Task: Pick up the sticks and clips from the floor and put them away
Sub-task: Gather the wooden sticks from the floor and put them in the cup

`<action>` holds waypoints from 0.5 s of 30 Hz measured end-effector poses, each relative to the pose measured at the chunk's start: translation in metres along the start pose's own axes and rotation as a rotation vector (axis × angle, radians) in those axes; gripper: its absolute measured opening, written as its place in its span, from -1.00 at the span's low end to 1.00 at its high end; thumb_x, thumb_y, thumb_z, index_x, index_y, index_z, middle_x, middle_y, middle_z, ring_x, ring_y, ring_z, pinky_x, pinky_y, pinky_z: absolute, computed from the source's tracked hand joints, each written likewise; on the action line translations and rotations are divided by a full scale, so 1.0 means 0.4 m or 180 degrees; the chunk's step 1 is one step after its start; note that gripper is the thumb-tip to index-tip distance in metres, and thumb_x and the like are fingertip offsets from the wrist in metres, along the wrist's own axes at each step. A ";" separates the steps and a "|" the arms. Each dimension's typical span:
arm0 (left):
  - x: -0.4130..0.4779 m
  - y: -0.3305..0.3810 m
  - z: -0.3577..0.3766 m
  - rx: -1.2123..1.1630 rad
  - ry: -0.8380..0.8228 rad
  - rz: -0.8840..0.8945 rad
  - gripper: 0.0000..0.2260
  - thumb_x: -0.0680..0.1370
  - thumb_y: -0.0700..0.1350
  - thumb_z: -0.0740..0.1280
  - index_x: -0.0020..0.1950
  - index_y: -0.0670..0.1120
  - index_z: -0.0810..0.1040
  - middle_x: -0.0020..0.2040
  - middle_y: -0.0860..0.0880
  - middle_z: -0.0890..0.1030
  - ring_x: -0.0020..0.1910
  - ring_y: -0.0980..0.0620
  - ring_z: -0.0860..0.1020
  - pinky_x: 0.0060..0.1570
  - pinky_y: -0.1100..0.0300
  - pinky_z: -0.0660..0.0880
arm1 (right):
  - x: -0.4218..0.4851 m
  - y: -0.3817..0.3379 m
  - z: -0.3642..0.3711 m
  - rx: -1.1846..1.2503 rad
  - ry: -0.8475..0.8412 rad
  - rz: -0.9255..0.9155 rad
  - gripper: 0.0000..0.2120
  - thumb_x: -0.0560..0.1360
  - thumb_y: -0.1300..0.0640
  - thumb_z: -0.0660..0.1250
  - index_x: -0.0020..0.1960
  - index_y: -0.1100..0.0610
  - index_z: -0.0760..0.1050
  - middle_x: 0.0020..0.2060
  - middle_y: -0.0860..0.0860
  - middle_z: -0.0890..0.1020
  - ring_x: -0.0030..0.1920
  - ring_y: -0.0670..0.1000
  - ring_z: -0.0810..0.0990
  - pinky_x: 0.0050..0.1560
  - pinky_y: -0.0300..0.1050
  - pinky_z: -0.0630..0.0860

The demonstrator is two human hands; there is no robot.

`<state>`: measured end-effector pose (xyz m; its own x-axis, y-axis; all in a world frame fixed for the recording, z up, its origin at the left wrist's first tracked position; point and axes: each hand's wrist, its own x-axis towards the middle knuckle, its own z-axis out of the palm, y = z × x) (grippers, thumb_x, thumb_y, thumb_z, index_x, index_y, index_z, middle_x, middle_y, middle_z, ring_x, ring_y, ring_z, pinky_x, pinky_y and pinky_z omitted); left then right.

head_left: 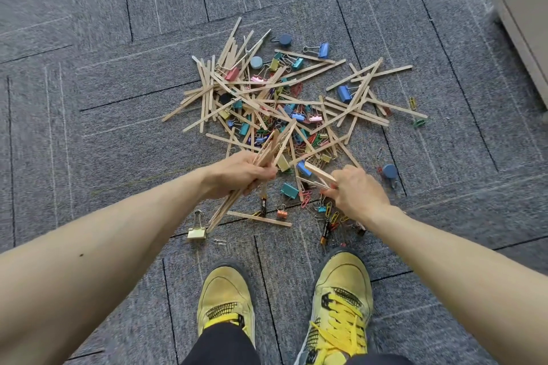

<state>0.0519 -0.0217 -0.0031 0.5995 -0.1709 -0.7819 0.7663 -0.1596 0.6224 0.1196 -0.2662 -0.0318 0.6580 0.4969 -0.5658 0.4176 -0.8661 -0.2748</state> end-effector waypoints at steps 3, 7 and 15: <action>-0.006 0.015 0.004 -0.0219 0.0022 -0.0056 -0.82 0.63 -0.09 0.23 -0.14 -0.12 0.43 -0.31 0.03 0.46 -0.41 0.15 0.36 -0.35 0.26 0.36 | -0.007 0.001 -0.012 0.0154 -0.0164 0.0143 -0.82 0.63 0.02 0.23 -0.08 0.11 0.40 -0.15 0.02 0.52 -0.20 0.00 0.55 -0.14 -0.05 0.56; -0.038 0.068 0.003 -0.0602 0.0203 -0.0056 -0.81 0.65 -0.10 0.20 -0.15 -0.11 0.41 -0.29 0.01 0.43 -0.39 0.13 0.35 -0.30 0.23 0.39 | -0.022 -0.005 -0.087 0.0882 -0.0357 0.0373 -0.84 0.62 0.12 0.24 -0.14 0.09 0.41 -0.23 -0.03 0.52 -0.19 -0.01 0.52 -0.24 -0.11 0.39; -0.202 0.310 -0.024 -0.1088 0.0298 0.0239 -0.87 0.64 -0.11 0.19 -0.02 -0.15 0.43 -0.30 0.00 0.43 -0.40 0.10 0.38 -0.37 0.24 0.43 | -0.131 -0.091 -0.417 0.2105 -0.0498 0.0286 -0.76 0.61 0.24 0.20 -0.23 0.14 0.42 -0.28 0.05 0.49 -0.36 -0.07 0.36 -0.37 -0.23 0.33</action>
<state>0.1006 -0.0183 0.1370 0.6635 -0.0776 -0.7441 0.7428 0.1871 0.6428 0.1744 -0.2514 0.1375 0.5530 0.4506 -0.7008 -0.1377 -0.7801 -0.6103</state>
